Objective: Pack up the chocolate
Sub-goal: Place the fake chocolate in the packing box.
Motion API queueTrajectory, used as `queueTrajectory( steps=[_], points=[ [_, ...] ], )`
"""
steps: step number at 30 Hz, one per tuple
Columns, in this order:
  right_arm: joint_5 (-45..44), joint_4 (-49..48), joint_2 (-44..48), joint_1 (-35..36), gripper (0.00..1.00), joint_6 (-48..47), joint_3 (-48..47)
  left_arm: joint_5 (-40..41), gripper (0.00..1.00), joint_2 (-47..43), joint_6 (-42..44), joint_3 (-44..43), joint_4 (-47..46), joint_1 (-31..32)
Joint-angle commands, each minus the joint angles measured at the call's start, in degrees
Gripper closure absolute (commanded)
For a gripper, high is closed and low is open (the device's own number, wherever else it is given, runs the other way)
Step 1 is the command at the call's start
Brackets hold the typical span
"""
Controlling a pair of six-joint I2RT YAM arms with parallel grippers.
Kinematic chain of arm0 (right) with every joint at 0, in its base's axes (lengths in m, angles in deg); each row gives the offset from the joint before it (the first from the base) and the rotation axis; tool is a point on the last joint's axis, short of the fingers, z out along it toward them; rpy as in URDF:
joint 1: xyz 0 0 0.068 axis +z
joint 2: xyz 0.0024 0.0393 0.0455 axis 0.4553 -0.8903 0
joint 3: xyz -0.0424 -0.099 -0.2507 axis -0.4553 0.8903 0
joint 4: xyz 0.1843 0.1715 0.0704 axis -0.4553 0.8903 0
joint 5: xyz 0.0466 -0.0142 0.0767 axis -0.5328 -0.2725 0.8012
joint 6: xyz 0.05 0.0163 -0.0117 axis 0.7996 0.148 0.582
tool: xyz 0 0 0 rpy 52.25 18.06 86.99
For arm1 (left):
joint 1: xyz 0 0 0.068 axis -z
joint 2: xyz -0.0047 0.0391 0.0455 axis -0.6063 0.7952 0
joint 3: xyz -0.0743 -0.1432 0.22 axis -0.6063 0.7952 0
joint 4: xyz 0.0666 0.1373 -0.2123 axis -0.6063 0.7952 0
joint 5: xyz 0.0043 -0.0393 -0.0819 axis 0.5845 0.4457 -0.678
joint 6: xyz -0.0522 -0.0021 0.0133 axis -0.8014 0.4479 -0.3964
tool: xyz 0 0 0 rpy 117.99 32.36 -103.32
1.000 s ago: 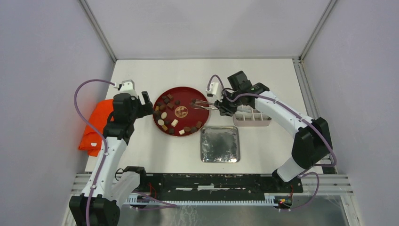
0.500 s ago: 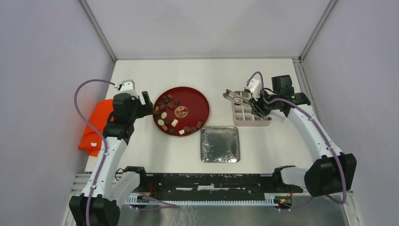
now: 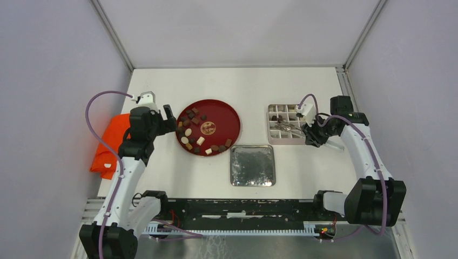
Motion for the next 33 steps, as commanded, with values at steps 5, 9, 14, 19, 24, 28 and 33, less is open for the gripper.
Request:
queueTrajectory(
  steps=[5, 9, 14, 19, 24, 28, 33],
  points=[
    [2.8, -0.3, -1.3, -0.1, 0.89, -3.2, 0.7, -0.9, 0.04, -0.7, 2.0, -0.1, -1.1, -0.1],
    [2.2, -1.2, -3.1, -0.1, 0.86, -2.4, 0.1, -0.8, 0.04, -0.8, 2.0, -0.1, -1.1, -0.1],
    [2.6, -2.0, -4.2, -0.1, 0.82, -1.8, -0.3, -0.7, 0.04, -0.8, 1.9, 0.0, -1.1, -0.1],
    [2.7, -2.4, -4.5, -0.1, 0.73, -1.4, -0.4, -0.7, 0.04, -0.8, 1.9, -0.1, -1.1, -0.1],
    [2.5, -3.7, -4.9, -0.1, 0.7, -0.4, -0.2, -0.7, 0.04, -0.8, 2.0, -0.1, -1.1, -0.1],
    [2.6, -3.9, -5.2, -0.1, 0.64, -0.2, -0.3, -0.7, 0.04, -0.8, 1.9, -0.1, -1.1, -0.1],
    [2.8, -3.4, -5.5, -0.1, 0.58, -0.3, -0.8, -0.6, 0.04, -0.7, 1.9, -0.1, -1.1, -0.1]
  ],
)
